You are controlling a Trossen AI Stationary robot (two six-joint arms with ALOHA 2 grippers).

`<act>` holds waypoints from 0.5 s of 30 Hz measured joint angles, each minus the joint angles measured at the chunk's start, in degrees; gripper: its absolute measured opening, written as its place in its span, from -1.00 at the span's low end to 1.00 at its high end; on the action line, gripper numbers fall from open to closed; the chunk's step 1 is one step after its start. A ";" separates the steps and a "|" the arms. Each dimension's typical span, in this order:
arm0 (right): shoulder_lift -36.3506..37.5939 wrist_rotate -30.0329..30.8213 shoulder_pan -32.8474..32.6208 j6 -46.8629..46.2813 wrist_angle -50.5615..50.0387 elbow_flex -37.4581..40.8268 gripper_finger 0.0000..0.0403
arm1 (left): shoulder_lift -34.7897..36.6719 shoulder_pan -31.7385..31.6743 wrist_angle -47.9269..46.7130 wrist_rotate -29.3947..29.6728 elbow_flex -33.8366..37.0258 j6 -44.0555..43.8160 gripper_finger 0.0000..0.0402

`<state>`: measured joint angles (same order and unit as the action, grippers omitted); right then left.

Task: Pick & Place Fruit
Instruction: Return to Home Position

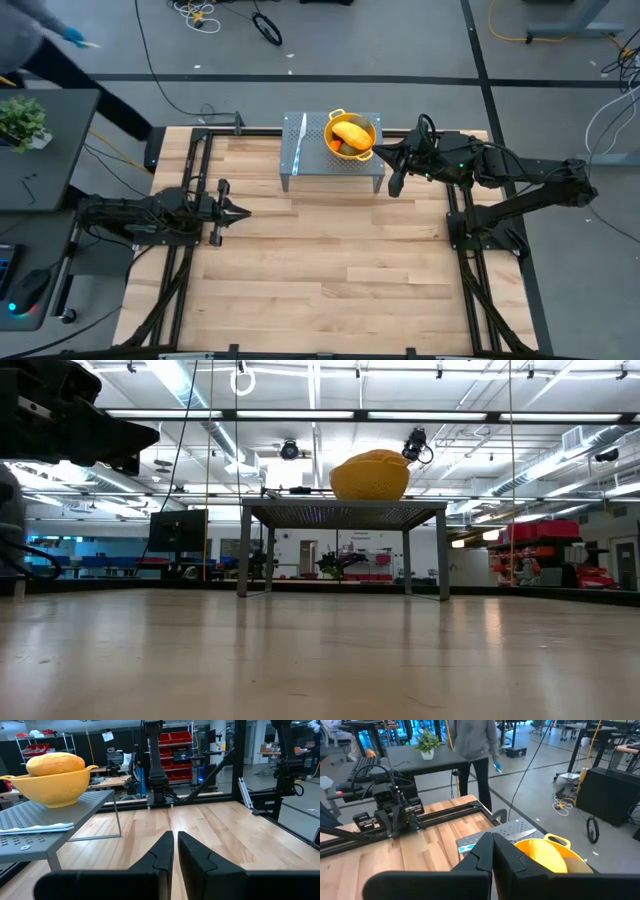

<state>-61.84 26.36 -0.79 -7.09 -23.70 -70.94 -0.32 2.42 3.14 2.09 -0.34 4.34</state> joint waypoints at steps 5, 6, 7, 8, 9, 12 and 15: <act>0.00 0.03 0.01 0.02 0.86 0.00 -0.97 | 0.00 0.00 -0.02 -0.01 0.00 -0.02 -0.84; 0.00 0.02 0.00 0.02 0.83 0.00 -0.97 | 0.00 0.00 0.00 0.00 -0.02 0.00 -0.84; -0.02 0.02 0.00 0.02 0.87 0.00 -0.97 | 0.00 0.00 0.00 0.01 -0.02 0.00 -0.84; -0.02 0.04 0.01 0.02 1.06 0.00 -0.97 | 0.00 0.00 -0.02 0.01 -0.02 0.00 -0.84; -0.02 0.08 0.01 0.02 1.31 0.00 -0.97 | 0.00 0.00 0.00 0.01 -0.02 0.00 -0.84; -0.04 0.82 0.01 0.02 1.64 0.00 -0.97 | 0.00 0.01 -0.02 0.00 -0.02 0.00 -0.84; -0.02 0.16 0.01 0.02 1.91 0.00 -0.97 | 0.00 0.01 -0.01 0.00 -0.02 0.00 -0.84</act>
<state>-61.87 26.52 -0.78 -7.07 -21.79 -70.94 -0.32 2.43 3.13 2.09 -0.36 4.34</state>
